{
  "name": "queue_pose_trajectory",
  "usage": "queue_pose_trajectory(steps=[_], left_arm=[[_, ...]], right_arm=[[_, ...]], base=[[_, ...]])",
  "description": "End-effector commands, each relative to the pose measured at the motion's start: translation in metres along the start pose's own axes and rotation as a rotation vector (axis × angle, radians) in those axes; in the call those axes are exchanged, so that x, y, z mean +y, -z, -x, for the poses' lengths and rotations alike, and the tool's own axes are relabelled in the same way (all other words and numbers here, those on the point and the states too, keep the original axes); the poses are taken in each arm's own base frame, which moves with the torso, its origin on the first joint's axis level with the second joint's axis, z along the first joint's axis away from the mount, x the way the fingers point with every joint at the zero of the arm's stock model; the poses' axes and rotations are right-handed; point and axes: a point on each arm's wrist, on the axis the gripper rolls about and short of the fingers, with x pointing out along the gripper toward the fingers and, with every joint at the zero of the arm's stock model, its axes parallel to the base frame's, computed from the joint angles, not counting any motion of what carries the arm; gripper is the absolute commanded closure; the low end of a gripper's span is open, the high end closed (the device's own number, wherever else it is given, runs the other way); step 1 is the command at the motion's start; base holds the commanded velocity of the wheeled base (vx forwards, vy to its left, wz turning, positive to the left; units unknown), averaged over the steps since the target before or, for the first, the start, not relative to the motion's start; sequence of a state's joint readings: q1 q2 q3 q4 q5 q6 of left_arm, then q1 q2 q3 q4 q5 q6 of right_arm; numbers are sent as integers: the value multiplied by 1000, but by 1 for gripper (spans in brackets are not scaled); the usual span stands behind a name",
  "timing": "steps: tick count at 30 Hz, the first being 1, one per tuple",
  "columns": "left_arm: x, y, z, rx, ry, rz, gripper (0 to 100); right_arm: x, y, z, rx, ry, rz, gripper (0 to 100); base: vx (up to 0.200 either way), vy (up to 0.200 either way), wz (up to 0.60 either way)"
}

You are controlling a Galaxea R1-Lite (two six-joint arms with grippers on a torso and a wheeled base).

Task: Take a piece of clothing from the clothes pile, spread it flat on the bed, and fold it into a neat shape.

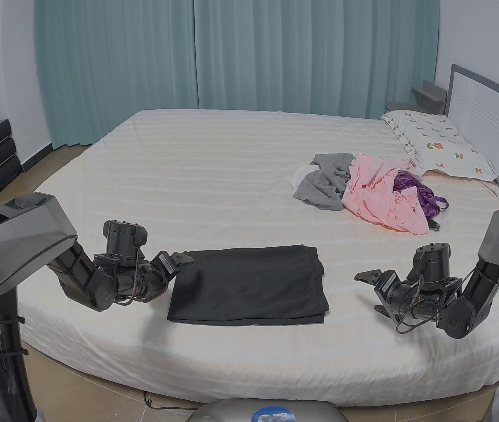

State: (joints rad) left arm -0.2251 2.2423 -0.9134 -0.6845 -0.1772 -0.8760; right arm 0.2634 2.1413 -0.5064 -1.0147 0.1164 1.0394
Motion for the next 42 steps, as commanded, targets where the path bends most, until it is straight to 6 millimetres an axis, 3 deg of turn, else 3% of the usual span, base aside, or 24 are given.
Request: queue_pose_trajectory(steps=[1,12,13,42], left_arm=[[11,6,-23,30,-23,-2,0],[8,5,-25,41,38,-8,0],[8,5,-25,39,40,-9,100],[7,0,-16,15,31,30,100]], right_arm=[[-2,1,-1,4,6,0,0],[-4,2,-4,10,15,-1,0],[-4,2,-4,10,15,-1,0],[-4,5,-4,20,17,3,0]], base=[[0,0,0],[0,0,0],[0,0,0],[0,0,0]])
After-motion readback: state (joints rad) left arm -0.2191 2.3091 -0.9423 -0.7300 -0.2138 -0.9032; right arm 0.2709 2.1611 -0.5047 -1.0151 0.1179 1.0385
